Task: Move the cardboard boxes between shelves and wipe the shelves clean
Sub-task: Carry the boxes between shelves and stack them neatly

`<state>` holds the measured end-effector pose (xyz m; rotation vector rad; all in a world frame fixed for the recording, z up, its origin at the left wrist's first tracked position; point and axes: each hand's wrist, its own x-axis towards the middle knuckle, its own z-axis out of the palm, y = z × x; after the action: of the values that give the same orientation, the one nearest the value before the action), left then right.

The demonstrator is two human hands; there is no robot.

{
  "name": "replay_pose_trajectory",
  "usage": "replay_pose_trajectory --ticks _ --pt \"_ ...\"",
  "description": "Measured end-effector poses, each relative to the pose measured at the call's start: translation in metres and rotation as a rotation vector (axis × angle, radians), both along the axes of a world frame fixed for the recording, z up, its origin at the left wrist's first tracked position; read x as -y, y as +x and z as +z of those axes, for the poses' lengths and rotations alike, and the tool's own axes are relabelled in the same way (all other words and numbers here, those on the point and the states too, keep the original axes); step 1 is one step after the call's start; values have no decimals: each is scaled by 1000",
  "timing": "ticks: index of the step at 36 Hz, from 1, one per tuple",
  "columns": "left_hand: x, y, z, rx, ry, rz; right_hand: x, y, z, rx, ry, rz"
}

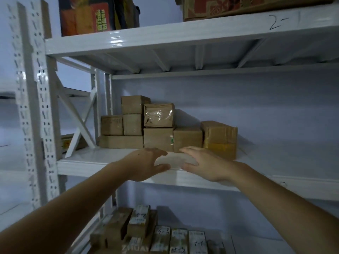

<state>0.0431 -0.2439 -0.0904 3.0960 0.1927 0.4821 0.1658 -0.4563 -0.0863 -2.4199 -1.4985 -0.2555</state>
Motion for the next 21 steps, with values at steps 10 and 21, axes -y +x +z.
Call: replay_pose_trajectory --ticks 10,21 --pt "-79 -148 -15 -5 37 228 -128 -99 -6 33 -73 208" --pt "-229 -366 -48 -20 37 512 -316 -271 -36 3 -141 429"
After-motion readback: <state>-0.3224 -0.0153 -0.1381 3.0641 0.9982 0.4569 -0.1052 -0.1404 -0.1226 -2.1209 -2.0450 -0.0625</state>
